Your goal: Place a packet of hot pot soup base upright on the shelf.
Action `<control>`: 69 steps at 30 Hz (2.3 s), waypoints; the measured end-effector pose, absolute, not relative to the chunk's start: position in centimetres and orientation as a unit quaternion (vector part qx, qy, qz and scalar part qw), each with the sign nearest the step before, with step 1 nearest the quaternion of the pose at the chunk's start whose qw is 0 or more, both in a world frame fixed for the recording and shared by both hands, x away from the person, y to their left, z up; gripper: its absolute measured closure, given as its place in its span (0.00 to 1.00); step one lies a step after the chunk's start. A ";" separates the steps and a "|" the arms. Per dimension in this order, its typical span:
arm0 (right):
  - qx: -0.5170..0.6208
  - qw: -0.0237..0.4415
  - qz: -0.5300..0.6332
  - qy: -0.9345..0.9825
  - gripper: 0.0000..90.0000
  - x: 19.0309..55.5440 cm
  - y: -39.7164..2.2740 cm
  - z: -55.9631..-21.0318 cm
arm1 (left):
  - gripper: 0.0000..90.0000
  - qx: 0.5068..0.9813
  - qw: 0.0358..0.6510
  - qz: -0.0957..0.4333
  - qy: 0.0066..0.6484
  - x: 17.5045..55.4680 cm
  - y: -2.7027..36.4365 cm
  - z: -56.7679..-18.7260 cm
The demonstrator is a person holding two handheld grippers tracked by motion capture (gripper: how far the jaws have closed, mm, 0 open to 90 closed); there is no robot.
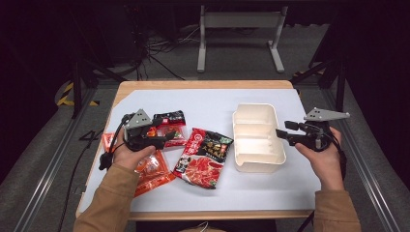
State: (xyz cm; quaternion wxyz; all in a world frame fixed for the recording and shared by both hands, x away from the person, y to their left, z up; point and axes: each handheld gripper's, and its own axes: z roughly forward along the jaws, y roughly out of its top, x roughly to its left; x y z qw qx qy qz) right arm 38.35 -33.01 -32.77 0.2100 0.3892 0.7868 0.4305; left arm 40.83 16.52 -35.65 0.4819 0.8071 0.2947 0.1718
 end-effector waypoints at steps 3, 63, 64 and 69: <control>0.393 0.212 0.432 0.784 0.52 38.2 -33.3 -32.8 | 0.34 0.808 0.483 0.172 0.292 41.0 16.2 -35.4; 0.379 0.184 0.463 0.780 0.46 38.3 -32.6 -33.9 | 0.58 0.849 0.353 0.041 0.392 47.5 6.8 -43.6; 0.378 0.183 0.464 0.780 0.46 38.3 -32.6 -33.9 | 0.66 0.850 0.349 0.054 0.390 47.4 7.0 -43.4; 0.377 0.181 0.459 0.783 0.50 38.4 -32.5 -34.1 | 0.83 0.846 0.358 0.058 0.391 47.3 7.4 -43.3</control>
